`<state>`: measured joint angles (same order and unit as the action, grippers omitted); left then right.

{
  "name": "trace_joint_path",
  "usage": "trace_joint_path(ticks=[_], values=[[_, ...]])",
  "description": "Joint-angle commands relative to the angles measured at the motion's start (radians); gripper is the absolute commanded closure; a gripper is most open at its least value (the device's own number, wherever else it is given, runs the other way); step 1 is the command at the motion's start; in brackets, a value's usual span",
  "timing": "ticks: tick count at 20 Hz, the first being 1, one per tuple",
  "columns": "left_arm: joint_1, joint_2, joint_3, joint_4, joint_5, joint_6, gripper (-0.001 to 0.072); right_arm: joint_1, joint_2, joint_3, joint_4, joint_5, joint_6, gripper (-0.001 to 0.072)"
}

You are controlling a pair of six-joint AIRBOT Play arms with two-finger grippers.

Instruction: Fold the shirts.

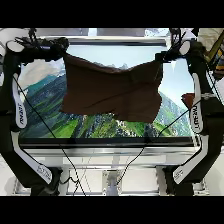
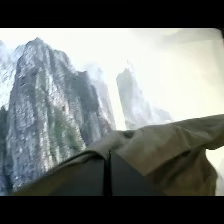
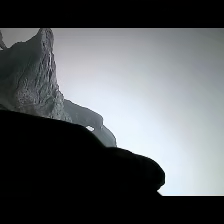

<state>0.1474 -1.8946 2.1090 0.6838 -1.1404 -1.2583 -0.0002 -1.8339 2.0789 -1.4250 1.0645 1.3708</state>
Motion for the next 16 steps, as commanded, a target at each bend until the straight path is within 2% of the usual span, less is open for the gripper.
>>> trace_joint_path(ticks=[1,4,6,9,12,14,16], values=[[0.0,0.114,0.009,-0.025,-0.076,0.038,0.0701,0.0,0.108,0.019,0.04,0.08,-0.021,0.0692],[0.0,0.273,0.009,-0.024,-0.122,0.087,0.0701,0.002,0.247,0.019,0.079,0.166,-0.044,0.0692],[0.0,0.402,0.009,-0.018,-0.15,0.089,0.0701,0.015,0.352,0.019,0.076,0.225,-0.044,0.0692],[-0.055,0.594,0.009,0.116,-0.203,0.103,0.0701,0.071,0.513,0.019,0.05,0.322,-0.043,0.0692],[-0.172,0.753,0.009,0.267,-0.217,0.023,0.0701,0.189,0.652,0.019,-0.056,0.412,-0.023,0.0692],[-0.238,0.808,0.009,0.259,-0.226,0.0,0.0702,0.286,0.718,0.019,-0.142,0.443,0.01,0.0693],[-0.311,0.826,0.009,0.262,-0.212,-0.003,0.0703,0.406,0.774,0.019,-0.288,0.414,0.026,0.0694]])
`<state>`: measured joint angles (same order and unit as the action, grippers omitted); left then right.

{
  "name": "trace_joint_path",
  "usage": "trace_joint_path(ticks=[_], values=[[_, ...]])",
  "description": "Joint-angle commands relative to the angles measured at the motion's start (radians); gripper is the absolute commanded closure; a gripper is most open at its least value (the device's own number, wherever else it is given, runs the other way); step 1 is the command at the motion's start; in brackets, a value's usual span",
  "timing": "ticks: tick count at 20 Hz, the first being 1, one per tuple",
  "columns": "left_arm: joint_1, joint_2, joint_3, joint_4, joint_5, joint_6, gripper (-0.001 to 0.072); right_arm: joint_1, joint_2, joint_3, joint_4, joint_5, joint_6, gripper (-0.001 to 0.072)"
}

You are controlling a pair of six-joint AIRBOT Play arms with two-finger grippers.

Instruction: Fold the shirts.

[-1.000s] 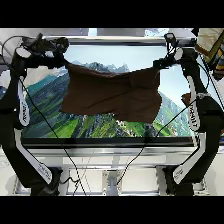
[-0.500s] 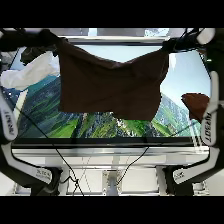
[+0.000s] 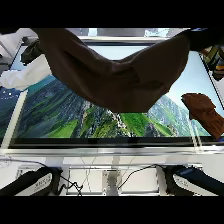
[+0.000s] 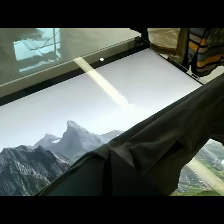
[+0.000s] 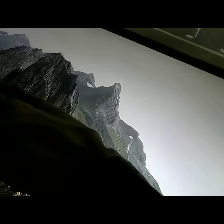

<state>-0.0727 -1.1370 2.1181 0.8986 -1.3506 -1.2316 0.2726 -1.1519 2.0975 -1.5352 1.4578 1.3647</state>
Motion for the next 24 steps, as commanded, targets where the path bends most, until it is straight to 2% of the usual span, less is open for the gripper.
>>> trace_joint_path(ticks=[1,6,8,12,14,15,18,20,21,24], values=[[-0.122,0.068,0.0,0.051,-0.001,-0.034,0.0703,0.183,0.109,0.001,-0.243,0.001,0.048,0.0695],[-0.172,0.03,-0.002,0.285,0.13,-0.05,0.0704,0.257,0.077,0.001,-0.558,-0.119,0.05,0.0696],[-0.17,-0.011,-0.014,0.411,0.144,-0.091,0.0704,0.256,0.025,0.0,-0.662,-0.145,0.05,0.0695],[-0.158,-0.109,-0.124,0.523,0.103,-0.144,0.0704,0.134,-0.082,-0.072,-0.668,-0.138,0.068,0.0695],[-0.127,-0.196,-0.151,0.523,0.034,-0.166,0.0703,-0.01,-0.143,-0.128,-0.578,-0.091,0.089,0.0694],[-0.106,-0.246,-0.164,0.523,0.002,-0.169,0.0702,-0.1,-0.178,-0.159,-0.481,-0.067,0.092,0.0694],[-0.044,-0.404,-0.21,0.523,-0.021,-0.169,0.0701,-0.365,-0.283,-0.258,-0.059,-0.075,0.071,0.0693],[-0.005,-0.498,-0.213,0.515,0.016,-0.168,0.0701,-0.497,-0.351,-0.32,0.262,-0.129,-0.021,0.0693],[0.014,-0.537,-0.213,0.503,0.055,-0.168,0.0701,-0.537,-0.384,-0.339,0.373,-0.158,-0.056,0.0692],[0.065,-0.601,-0.213,0.399,0.206,-0.168,0.0702,-0.55,-0.469,-0.344,0.401,-0.245,-0.074,0.0693]])
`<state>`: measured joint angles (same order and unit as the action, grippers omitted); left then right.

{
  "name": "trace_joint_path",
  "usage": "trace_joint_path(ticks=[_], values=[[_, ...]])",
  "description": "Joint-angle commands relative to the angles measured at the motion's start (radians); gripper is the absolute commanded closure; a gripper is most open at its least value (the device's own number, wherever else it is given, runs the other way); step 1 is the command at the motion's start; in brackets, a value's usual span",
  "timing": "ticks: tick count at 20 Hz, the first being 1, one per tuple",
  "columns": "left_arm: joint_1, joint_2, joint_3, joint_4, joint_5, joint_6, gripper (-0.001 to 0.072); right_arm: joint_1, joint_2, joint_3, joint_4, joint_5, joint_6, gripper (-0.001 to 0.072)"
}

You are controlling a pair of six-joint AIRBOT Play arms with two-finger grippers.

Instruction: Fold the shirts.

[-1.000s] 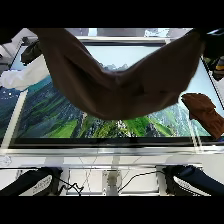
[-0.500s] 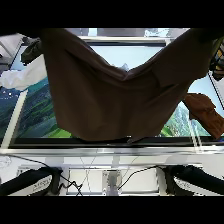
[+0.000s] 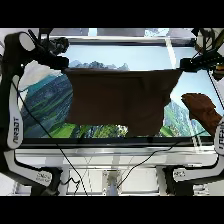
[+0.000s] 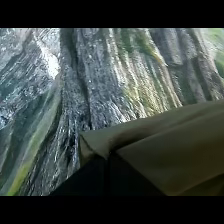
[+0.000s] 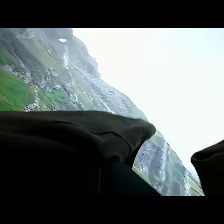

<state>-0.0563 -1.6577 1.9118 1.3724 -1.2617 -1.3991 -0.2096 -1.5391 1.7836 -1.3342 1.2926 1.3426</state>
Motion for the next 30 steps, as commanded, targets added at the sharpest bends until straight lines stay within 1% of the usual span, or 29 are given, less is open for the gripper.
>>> trace_joint_path(ticks=[1,3,8,9,10,11,12,13,16,18,19,20,21,24,25,26,28,30], values=[[0.067,-0.095,-0.006,-0.104,0.173,-0.001,0.0702,-0.056,-0.112,-0.03,0.197,-0.112,-0.06,0.0693],[0.09,-0.117,-0.006,-0.111,0.258,0.001,0.0703,-0.024,-0.169,-0.03,0.194,-0.195,-0.061,0.0693],[0.1,-0.171,-0.006,-0.143,0.464,0.011,0.0702,0.072,-0.274,-0.03,0.193,-0.461,-0.061,0.0692],[0.1,-0.179,-0.006,-0.153,0.474,0.012,0.0702,0.086,-0.283,-0.03,0.193,-0.493,-0.064,0.0692],[0.1,-0.184,-0.006,-0.173,0.467,0.031,0.0702,0.097,-0.287,-0.03,0.194,-0.513,-0.084,0.0692],[0.1,-0.185,-0.006,-0.204,0.454,0.079,0.0702,0.107,-0.287,-0.029,0.195,-0.52,-0.109,0.0692],[0.1,-0.185,-0.005,-0.237,0.445,0.13,0.0702,0.113,-0.287,-0.028,0.199,-0.518,-0.135,0.0692],[0.1,-0.185,-0.001,-0.263,0.43,0.16,0.0702,0.116,-0.287,-0.028,0.199,-0.507,-0.141,0.0692],[0.1,-0.185,0.006,-0.282,0.318,0.183,0.0702,0.114,-0.287,-0.028,0.206,-0.404,-0.154,0.0692],[0.103,-0.185,0.006,-0.323,0.234,0.265,0.0702,0.112,-0.287,-0.028,0.238,-0.327,-0.225,0.0693],[0.111,-0.185,0.006,-0.355,0.201,0.274,0.0702,0.107,-0.287,-0.028,0.286,-0.288,-0.254,0.0693],[0.126,-0.185,0.006,-0.377,0.163,0.273,0.0702,0.097,-0.287,-0.028,0.331,-0.25,-0.271,0.0693],[0.143,-0.185,0.005,-0.372,0.131,0.256,0.0702,0.087,-0.287,-0.028,0.341,-0.227,-0.266,0.0693],[0.2,-0.191,0.0,-0.246,0.031,0.161,0.0701,0.052,-0.288,-0.03,0.303,-0.174,-0.204,0.0692],[0.214,-0.198,0.0,-0.244,0.008,0.158,0.07,0.045,-0.29,-0.03,0.29,-0.163,-0.191,0.0692],[0.225,-0.206,0.0,-0.277,0.0,0.158,0.07,0.042,-0.292,-0.03,0.291,-0.158,-0.188,0.0691],[0.222,-0.226,0.0,-0.338,0.003,0.175,0.0698,0.042,-0.299,-0.03,0.29,-0.155,-0.187,0.0691],[0.207,-0.259,0.0,-0.351,0.001,0.173,0.0698,0.045,-0.309,-0.03,0.288,-0.14,-0.187,0.0691]])
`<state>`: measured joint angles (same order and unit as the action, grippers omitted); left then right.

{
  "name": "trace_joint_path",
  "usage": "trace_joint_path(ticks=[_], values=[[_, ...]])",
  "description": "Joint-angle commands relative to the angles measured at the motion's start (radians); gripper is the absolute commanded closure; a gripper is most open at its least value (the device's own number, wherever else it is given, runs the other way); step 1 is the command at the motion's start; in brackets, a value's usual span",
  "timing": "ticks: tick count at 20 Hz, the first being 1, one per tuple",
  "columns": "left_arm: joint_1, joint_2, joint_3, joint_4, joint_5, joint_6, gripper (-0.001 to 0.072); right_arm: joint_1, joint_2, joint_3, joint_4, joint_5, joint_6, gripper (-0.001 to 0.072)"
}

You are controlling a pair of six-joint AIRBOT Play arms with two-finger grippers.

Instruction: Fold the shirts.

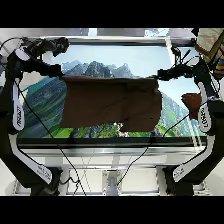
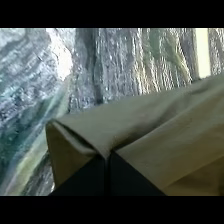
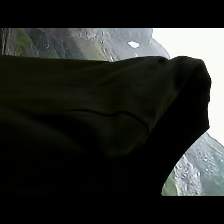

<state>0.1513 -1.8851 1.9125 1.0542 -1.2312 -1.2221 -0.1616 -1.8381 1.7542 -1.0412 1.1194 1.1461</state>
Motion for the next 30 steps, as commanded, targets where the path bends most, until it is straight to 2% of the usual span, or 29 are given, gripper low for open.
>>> trace_joint_path(ticks=[1,8,12,16,19,20,21,22,23,24,25,28,29,30], values=[[-0.01,-0.053,0.0,-0.034,-0.031,-0.009,0.0698,-0.002,-0.016,-0.001,-0.009,0.046,0.01,0.0691],[-0.05,-0.196,0.0,-0.032,-0.026,-0.073,0.0698,0.003,-0.105,-0.001,-0.059,0.068,0.071,0.069],[-0.049,-0.205,0.0,0.01,-0.024,-0.119,0.0697,0.003,-0.117,0.0,-0.138,0.086,0.116,0.069],[-0.049,-0.205,0.0,0.066,-0.049,-0.163,0.0697,0.003,-0.128,-0.001,-0.27,0.174,0.171,0.069],[-0.049,-0.205,0.0,0.068,-0.055,-0.171,0.0696,0.003,-0.138,0.0,-0.243,0.18,0.171,0.0685],[-0.049,-0.205,0.0,0.068,-0.059,-0.175,0.0696,0.003,-0.138,0.0,-0.22,0.167,0.171,0.0656],[-0.049,-0.205,0.0,0.068,-0.065,-0.182,0.0693,0.003,-0.138,0.0,-0.206,0.157,0.172,0.0565],[-0.049,-0.205,0.0,0.069,-0.073,-0.19,0.0659,0.003,-0.138,0.0,-0.201,0.155,0.179,0.0436],[-0.049,-0.205,0.0,0.068,-0.079,-0.2,0.053,0.003,-0.138,0.0,-0.201,0.156,0.187,0.0377],[-0.049,-0.205,0.0,0.069,-0.087,-0.219,0.0416,0.003,-0.138,0.0,-0.202,0.162,0.191,0.0368],[-0.049,-0.205,0.0,0.069,-0.096,-0.233,0.0349,0.001,-0.138,0.0,-0.203,0.174,0.191,0.0368],[-0.049,-0.205,0.001,0.069,-0.147,-0.238,0.0319,0.001,-0.132,0.001,-0.213,0.2,0.189,0.0368],[-0.049,-0.204,0.004,0.071,-0.163,-0.238,0.0264,0.001,-0.127,0.002,-0.215,0.203,0.188,0.0367],[-0.048,-0.204,0.014,0.074,-0.184,-0.241,0.0263,0.0,-0.117,0.003,-0.217,0.203,0.186,0.0368]])
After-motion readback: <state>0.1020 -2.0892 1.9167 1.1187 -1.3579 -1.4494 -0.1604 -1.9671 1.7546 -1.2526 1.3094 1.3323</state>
